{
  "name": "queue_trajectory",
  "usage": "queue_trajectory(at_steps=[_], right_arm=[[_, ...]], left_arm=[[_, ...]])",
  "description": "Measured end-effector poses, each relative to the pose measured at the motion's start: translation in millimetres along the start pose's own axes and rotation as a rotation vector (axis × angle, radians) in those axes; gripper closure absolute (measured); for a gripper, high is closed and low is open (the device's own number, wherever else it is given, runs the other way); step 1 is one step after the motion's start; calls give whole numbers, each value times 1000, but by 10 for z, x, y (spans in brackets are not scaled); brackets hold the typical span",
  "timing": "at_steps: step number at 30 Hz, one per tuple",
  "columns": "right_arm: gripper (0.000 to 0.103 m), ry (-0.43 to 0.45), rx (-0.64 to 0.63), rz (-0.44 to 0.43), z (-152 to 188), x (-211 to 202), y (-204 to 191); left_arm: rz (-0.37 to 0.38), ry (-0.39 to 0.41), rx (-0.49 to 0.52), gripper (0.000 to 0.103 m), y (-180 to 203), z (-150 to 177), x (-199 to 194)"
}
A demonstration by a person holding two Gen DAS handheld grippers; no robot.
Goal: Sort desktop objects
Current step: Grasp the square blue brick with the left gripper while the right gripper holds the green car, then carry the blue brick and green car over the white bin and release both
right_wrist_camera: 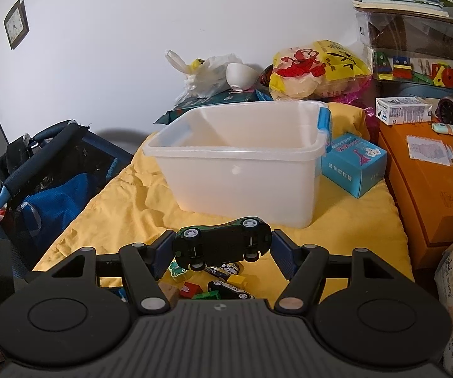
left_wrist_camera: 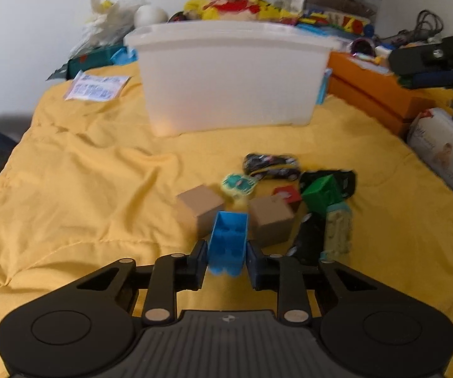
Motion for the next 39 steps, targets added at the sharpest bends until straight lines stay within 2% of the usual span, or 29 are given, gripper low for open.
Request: queue_trajectory(at_steps=[2, 4, 6, 7, 12, 16, 20, 25, 30, 36, 37, 39], right_arm=[[35, -5, 3, -3, 12, 16, 0], [35, -8, 0, -8, 20, 25, -22], [35, -10, -7, -14, 20, 27, -52], [35, -11, -10, -16, 20, 28, -65], [35, -12, -24, -20, 19, 20, -88], [35, -3, -25, -10, 6, 6, -56], [35, 12, -21, 4, -44, 30, -12], [35, 49, -35, 15, -254, 137, 50], [35, 90, -79, 13, -653, 373, 96], [35, 69, -104, 43, -1004, 829, 211], [35, 56, -95, 52, -1037, 898, 242], [34, 24, -66, 64, -1089, 1054, 320]], left_arm=[[-15, -39, -11, 65, -39, 22, 79], [-29, -30, -3, 64, -48, 24, 117], [-18, -18, 19, 68, -28, 12, 145], [-5, -13, 26, 76, -19, 8, 146], [15, 41, 52, 76, 7, -59, 2], [8, 89, 3, 76, -80, -233, -202], [3, 157, -47, 76, -206, -578, -383], [-17, 239, -71, 76, -338, -1199, -421], [-19, 286, -69, 76, -432, -1854, -196], [-38, 288, -44, 76, -434, -2302, 166], [-42, 284, -36, 75, -428, -2341, 217], [-42, 259, -35, 58, -421, -2374, 320]])
Point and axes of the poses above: each gripper's, at about its wrist camera, not at the fingertips, and x roughly the way its jaws point, y to its right, z to its underside, the point moved 1 cm from there along x, roughly the way its jaws point, and after that the axes turned 9 degrees about y, right-handed, at the moved point
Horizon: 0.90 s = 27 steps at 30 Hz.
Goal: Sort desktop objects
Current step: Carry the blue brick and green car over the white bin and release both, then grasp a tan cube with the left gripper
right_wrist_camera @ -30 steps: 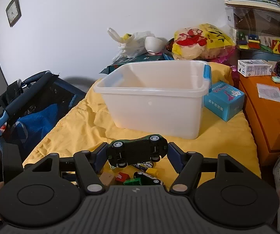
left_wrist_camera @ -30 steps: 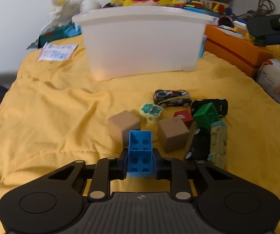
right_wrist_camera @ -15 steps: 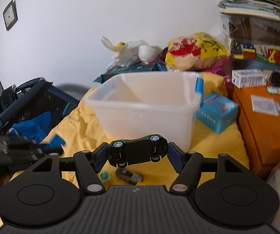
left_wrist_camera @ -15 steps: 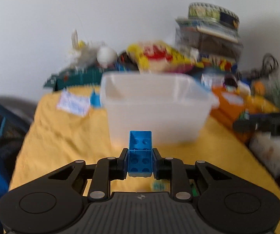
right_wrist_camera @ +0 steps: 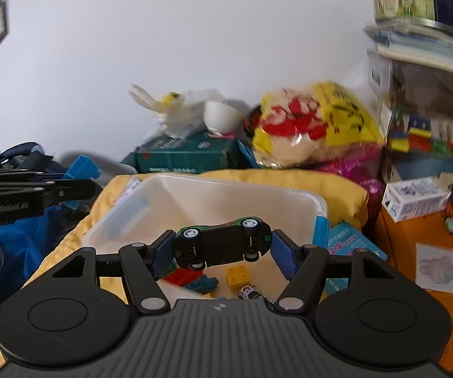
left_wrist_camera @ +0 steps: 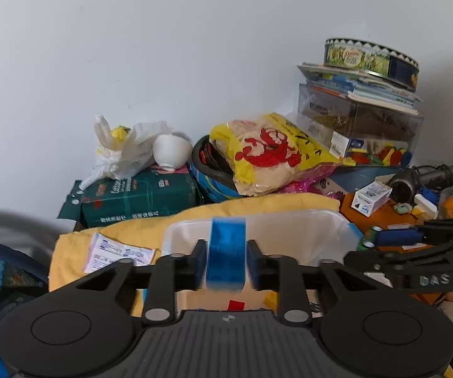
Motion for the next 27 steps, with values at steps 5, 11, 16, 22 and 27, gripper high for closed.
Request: queue_trajectory(at_steps=[5, 11, 16, 22, 27], right_arm=[[23, -21, -2, 69, -5, 206, 122], [19, 10, -3, 42, 195, -119, 102], [16, 1, -46, -7, 712, -569, -136], [33, -187, -101, -15, 1567, -696, -309], [39, -234, -125, -4, 1779, -586, -284]], left_arm=[[-26, -27, 7, 47, -61, 161, -2], [-17, -55, -4, 45, -122, 547, -303], [16, -107, -10, 45, -72, 1139, -646], [18, -227, 14, 45, 40, 1835, -751], [25, -285, 24, 45, 86, 2118, -716]])
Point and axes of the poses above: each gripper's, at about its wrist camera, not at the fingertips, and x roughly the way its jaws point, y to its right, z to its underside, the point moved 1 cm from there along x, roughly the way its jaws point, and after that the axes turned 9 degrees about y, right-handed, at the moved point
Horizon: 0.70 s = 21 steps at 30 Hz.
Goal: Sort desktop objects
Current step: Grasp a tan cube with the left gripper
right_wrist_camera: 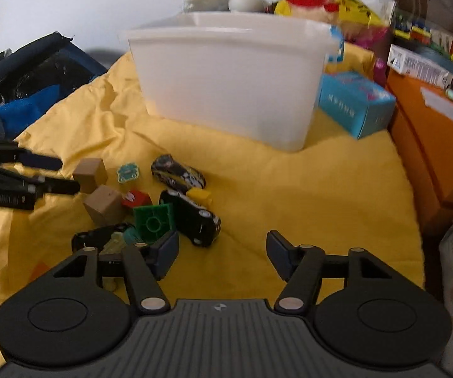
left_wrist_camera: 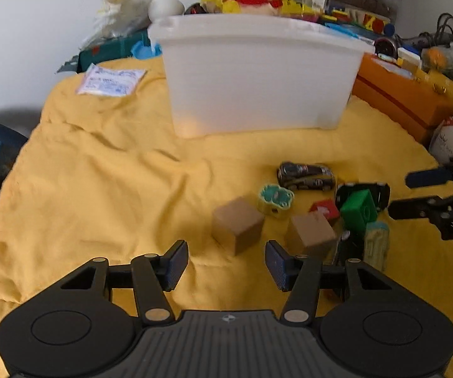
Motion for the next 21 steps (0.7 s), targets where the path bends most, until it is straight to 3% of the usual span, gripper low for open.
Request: queue_trajectory(at_steps=[4, 6, 14, 17, 21], right_arm=[[42, 3, -74, -24, 5, 145, -48], [52, -1, -104, -42, -18, 251, -63], [65, -16, -157, -127, -56, 371, -198], [73, -18, -166, -155, -52, 359, -214], [79, -11, -175, -182, -52, 285, -198]], left_arm=[[5, -2, 47, 45, 68, -19, 139], [0, -7, 50, 45, 61, -53, 231], [8, -9, 55, 45, 45, -96, 396], [15, 5, 74, 60, 54, -95, 363], [22, 18, 74, 60, 58, -84, 296]])
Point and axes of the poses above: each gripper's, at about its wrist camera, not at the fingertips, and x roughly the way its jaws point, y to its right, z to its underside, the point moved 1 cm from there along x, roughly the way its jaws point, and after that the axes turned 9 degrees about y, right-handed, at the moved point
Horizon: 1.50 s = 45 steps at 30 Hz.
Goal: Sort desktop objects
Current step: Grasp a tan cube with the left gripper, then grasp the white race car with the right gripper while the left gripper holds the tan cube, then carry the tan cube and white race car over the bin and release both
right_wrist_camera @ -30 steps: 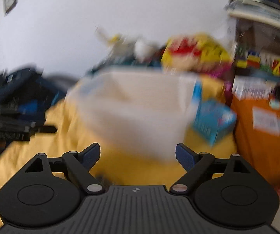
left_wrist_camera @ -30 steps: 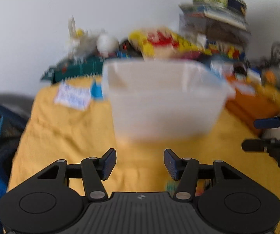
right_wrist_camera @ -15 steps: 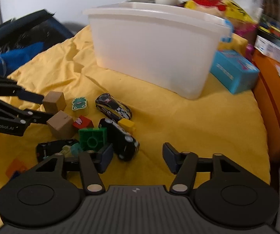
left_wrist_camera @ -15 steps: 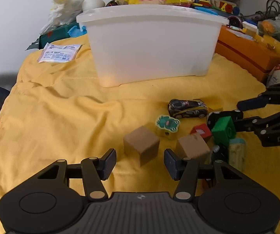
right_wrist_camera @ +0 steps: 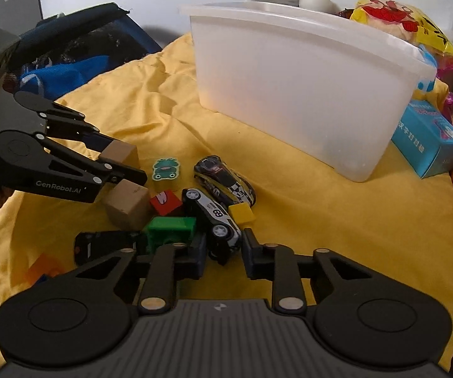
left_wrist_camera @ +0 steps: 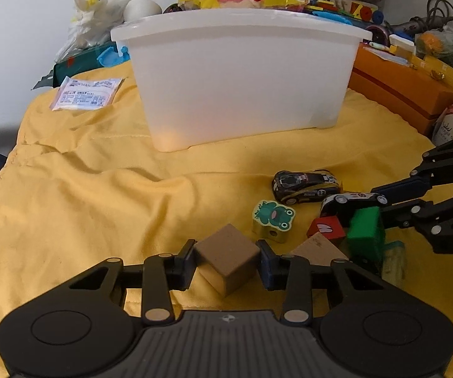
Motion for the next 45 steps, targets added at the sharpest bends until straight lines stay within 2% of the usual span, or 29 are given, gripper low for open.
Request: queue_trajectory(at_steps=[6, 14, 16, 17, 18, 22, 25, 26, 27, 28, 32, 37, 45], right_arm=[[81, 23, 95, 32, 66, -187, 117], [81, 42, 157, 86, 138, -400, 181], [76, -20, 162, 76, 193, -344, 160], [66, -35, 152, 71, 229, -332, 139], [52, -29, 127, 73, 249, -335, 112], [49, -2, 76, 88, 201, -290, 89], [51, -24, 45, 96, 177, -156, 93], [55, -29, 49, 87, 169, -115, 98], [74, -29, 50, 77, 166, -104, 89], [80, -29, 45, 63, 155, -91, 77], [80, -10, 59, 48, 123, -168, 43], [80, 96, 138, 71, -48, -510, 115], [80, 303, 256, 117, -854, -858, 456]], left_arm=[[-7, 33, -44, 60, -86, -38, -118], [-31, 60, -87, 60, -187, -108, -224], [-35, 51, -88, 60, -198, -86, -224], [-37, 48, -92, 60, -197, -70, -233], [-39, 45, -95, 60, -201, -61, -238], [-41, 39, -91, 60, -191, -31, -269], [-40, 35, -84, 60, -174, -23, -278], [-38, 37, -83, 60, -158, -25, -286], [-33, 42, -78, 60, -141, -32, -297], [-30, 45, -74, 60, -119, -41, -305], [-20, 78, -105, 60, -83, -161, -390], [-8, 166, -148, 60, -78, -504, -610], [-20, 239, -143, 60, -168, -1218, -638]])
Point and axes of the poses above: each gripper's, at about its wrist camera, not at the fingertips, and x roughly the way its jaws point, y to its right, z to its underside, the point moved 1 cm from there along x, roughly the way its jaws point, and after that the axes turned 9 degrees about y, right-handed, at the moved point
